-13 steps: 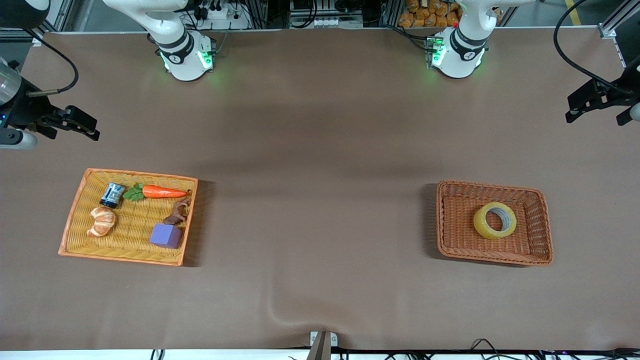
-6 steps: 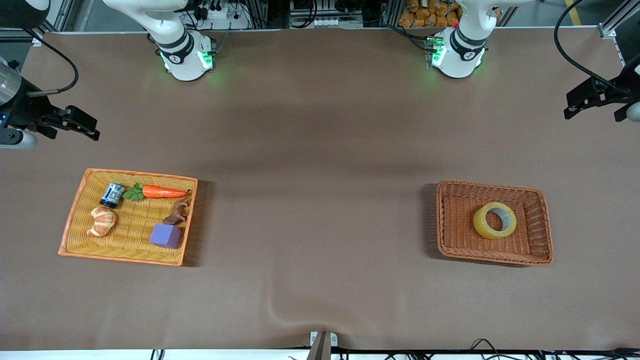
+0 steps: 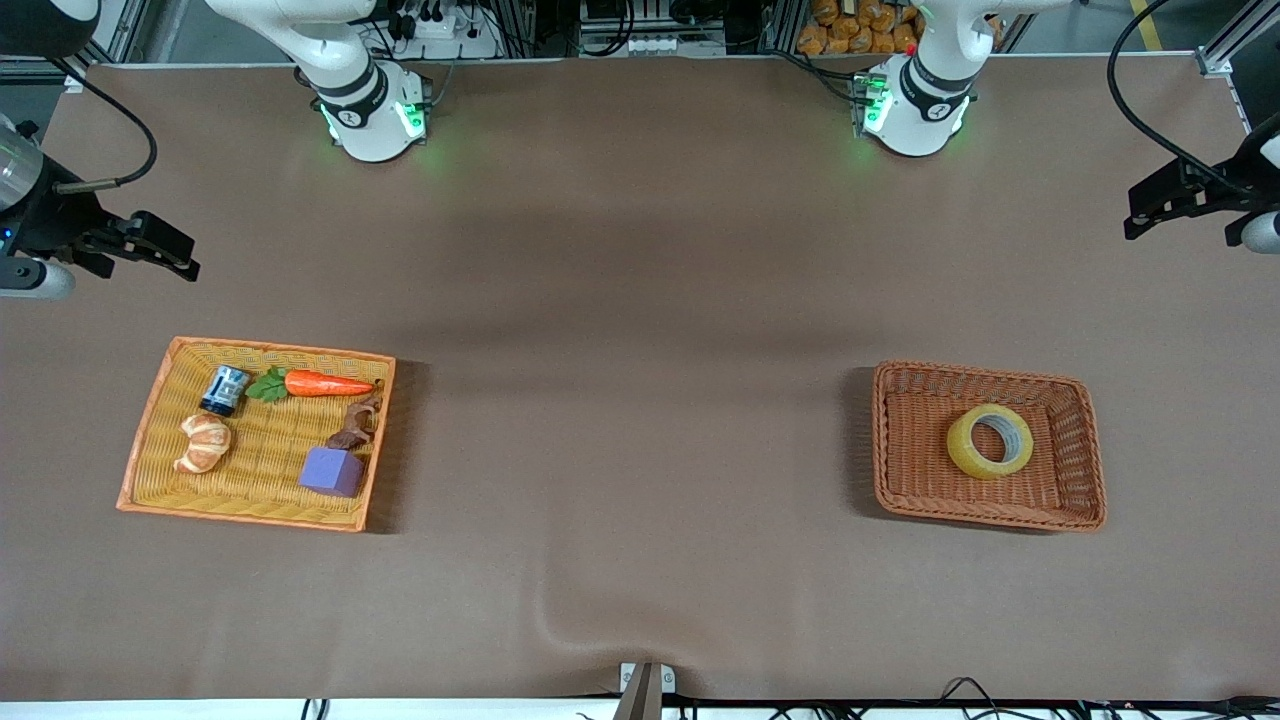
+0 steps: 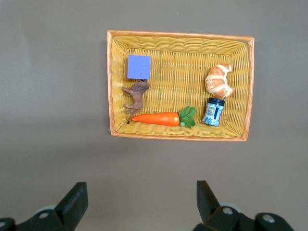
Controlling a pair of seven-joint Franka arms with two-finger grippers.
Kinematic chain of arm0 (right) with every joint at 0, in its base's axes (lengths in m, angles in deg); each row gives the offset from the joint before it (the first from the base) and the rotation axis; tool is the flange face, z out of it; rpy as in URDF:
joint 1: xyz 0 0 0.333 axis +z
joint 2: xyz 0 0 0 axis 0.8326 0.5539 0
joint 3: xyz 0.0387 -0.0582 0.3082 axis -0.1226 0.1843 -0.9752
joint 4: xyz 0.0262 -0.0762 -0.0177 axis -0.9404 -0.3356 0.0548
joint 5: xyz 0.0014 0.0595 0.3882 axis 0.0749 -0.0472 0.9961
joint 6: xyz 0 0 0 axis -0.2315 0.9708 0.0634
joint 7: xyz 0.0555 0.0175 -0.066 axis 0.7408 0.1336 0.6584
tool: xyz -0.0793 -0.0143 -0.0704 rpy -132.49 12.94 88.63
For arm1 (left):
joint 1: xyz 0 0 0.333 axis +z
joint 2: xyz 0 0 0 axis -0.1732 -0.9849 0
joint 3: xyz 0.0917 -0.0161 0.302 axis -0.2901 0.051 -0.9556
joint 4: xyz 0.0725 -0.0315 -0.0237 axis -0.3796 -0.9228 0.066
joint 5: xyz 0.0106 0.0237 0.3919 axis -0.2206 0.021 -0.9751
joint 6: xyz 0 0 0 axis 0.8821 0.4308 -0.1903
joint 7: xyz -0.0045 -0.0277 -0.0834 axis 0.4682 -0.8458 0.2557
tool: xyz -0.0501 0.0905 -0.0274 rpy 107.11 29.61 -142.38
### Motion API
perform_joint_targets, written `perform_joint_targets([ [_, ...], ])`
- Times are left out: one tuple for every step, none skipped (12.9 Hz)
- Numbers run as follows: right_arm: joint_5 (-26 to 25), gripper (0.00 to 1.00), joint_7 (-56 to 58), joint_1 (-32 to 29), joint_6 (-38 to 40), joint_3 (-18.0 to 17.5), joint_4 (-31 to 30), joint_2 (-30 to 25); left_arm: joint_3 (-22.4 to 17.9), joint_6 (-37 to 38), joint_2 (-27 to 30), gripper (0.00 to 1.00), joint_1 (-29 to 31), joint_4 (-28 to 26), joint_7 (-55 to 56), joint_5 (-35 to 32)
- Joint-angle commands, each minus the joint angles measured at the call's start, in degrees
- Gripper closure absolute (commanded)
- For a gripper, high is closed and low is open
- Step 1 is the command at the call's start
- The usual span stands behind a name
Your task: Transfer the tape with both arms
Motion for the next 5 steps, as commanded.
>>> perform_joint_targets([
  [-0.09,0.00,0.42,-0.05,0.79,-0.11,1.13,0.56,-0.36,1.68,-0.72,0.00,-0.77,1.77,-0.66,-1.23],
  [-0.09,0.00,0.42,-0.05,0.79,-0.11,1.13,0.56,-0.45,1.68,-0.63,0.00,-1.21,1.77,-0.66,-1.23],
  [-0.09,0.00,0.42,-0.05,0.79,-0.11,1.13,0.56,-0.45,1.86,-0.63,0.00,-1.39,1.77,-0.57,-1.15],
  [-0.09,0.00,0.42,-0.05,0.79,-0.11,1.13,0.56,-0.45,1.86,-0.63,0.00,-1.39,1.77,-0.57,-1.15],
  [-0.09,0.00,0.42,-0.05,0.79,-0.11,1.13,0.56,-0.45,1.86,-0.54,0.00,-1.39,1.77,-0.22,-1.15],
])
